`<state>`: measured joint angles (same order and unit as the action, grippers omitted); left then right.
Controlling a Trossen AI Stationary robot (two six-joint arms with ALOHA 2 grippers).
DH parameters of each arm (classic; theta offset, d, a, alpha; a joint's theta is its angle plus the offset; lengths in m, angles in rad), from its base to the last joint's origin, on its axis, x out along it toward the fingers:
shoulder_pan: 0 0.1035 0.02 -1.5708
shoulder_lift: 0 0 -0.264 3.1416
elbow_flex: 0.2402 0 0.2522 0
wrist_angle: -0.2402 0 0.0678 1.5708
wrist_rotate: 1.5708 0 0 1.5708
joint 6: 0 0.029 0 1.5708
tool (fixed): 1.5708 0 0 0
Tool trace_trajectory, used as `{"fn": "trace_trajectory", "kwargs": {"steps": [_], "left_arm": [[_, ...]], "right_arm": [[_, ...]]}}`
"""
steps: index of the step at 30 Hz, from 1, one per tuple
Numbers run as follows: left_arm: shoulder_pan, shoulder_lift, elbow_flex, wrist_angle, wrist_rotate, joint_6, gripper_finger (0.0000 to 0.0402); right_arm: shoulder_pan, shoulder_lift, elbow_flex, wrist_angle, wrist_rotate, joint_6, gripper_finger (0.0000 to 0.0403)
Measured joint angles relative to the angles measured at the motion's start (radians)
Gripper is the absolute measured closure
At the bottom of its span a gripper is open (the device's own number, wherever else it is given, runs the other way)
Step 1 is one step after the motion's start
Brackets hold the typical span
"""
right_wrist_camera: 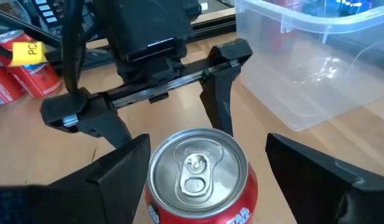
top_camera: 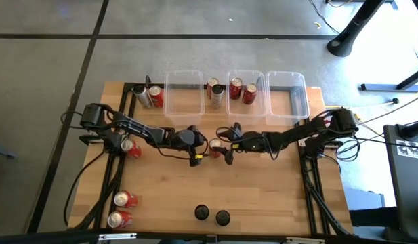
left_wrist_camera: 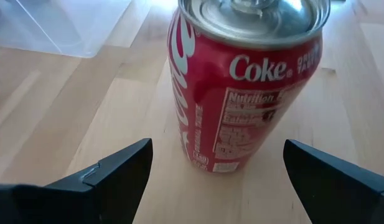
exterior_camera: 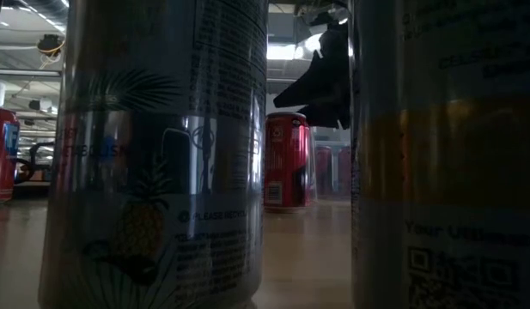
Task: Sort soda cans
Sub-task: Put the bottom red soda can into the center transparent bin
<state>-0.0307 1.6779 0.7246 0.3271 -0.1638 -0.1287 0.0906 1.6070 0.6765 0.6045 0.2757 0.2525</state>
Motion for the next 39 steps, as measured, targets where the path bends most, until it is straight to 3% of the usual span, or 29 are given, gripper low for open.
{"fn": "trace_trajectory", "kwargs": {"steps": [22,32,39], "left_arm": [[0.003,0.0,0.0,0.006,0.0,0.02,0.0054],[0.019,0.0,0.0,0.005,0.0,0.006,0.0054],[0.019,0.0,0.0,0.006,0.0,0.006,0.0054]], "right_arm": [[0.001,0.093,0.002,0.119,-0.025,-0.02,0.0084],[0.0,0.061,-0.002,0.104,-0.059,-0.051,0.0084],[0.001,0.058,0.001,0.019,-0.024,-0.052,0.0084]]}}
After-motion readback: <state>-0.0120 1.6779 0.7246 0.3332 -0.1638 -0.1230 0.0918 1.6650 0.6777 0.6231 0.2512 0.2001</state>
